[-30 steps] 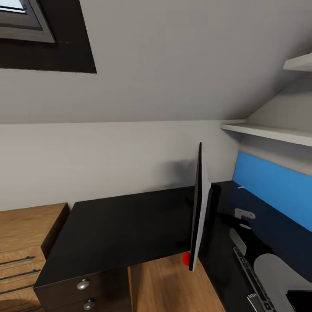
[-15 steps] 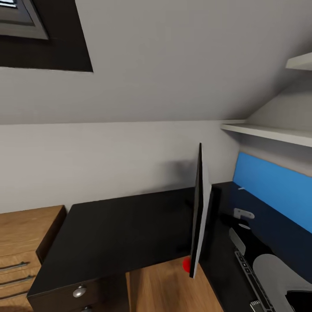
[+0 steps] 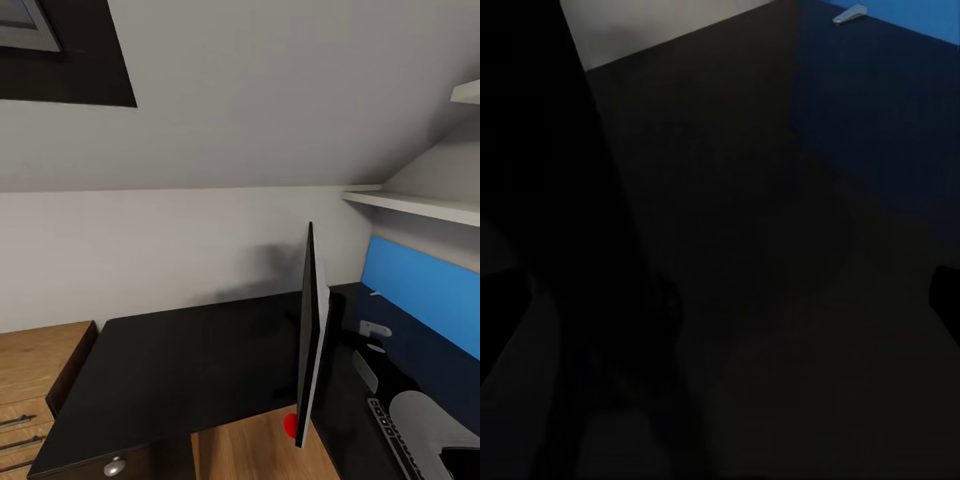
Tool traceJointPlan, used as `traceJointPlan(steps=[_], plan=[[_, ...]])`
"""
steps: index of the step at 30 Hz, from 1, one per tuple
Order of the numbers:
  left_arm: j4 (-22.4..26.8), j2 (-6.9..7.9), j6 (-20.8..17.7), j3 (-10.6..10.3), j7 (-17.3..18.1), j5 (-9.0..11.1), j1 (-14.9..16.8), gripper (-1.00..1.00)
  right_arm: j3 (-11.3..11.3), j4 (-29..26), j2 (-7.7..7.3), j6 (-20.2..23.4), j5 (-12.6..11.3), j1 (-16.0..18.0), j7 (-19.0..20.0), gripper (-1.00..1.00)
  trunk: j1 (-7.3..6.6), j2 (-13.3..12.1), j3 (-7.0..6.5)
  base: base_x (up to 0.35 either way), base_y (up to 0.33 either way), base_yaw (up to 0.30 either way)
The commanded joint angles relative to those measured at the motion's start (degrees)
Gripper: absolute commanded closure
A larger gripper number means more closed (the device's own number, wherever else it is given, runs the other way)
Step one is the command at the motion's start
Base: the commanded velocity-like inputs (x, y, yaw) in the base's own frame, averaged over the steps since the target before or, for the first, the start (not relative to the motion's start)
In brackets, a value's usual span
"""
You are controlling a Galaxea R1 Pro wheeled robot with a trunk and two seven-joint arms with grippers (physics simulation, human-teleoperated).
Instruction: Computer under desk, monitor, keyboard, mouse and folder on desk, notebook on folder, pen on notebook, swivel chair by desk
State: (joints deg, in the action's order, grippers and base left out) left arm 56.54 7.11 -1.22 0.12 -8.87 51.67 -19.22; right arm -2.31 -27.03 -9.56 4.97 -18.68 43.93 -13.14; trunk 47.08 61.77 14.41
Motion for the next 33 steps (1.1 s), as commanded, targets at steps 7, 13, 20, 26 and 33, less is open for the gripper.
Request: traceJointPlan(steps=[7,13,20,26,33], plan=[[0.15,0.01,-0.11,-0.03,-0.28,0.45,-0.01,-1.0,-0.3,-0.13,0.0,1.12,-0.24,0.01,-0.25,-1.0,0.01,0.05,0.07,0.004,0.0,0.0],[0.15,0.01,-0.13,-0.03,-0.3,0.46,0.01,-1.0,-0.32,0.14,0.07,1.47,-0.29,0.01,-0.23,-1.0,0.01,0.05,0.07,0.001,0.0,0.0],[0.15,-0.04,-0.11,-0.03,-0.35,0.45,0.02,-1.0,-0.45,0.3,0.32,3.92,-0.26,0.01,-0.17,-1.0,0.01,0.05,0.07,0.0,0.0,0.0],[-0.31,-0.07,-0.1,-0.03,-0.32,0.45,0.01,-1.0,-1.6,0.31,0.4,5.09,-0.3,0.01,0.89,-1.0,0.01,0.05,0.07,0.0,0.0,0.0],[-0.77,-0.07,-0.1,-0.02,-0.27,0.45,0.0,-1.0,-6.05,0.31,0.41,5.42,-0.23,0.01,3.38,-1.0,0.01,0.05,0.07,0.0,0.0,0.0]])
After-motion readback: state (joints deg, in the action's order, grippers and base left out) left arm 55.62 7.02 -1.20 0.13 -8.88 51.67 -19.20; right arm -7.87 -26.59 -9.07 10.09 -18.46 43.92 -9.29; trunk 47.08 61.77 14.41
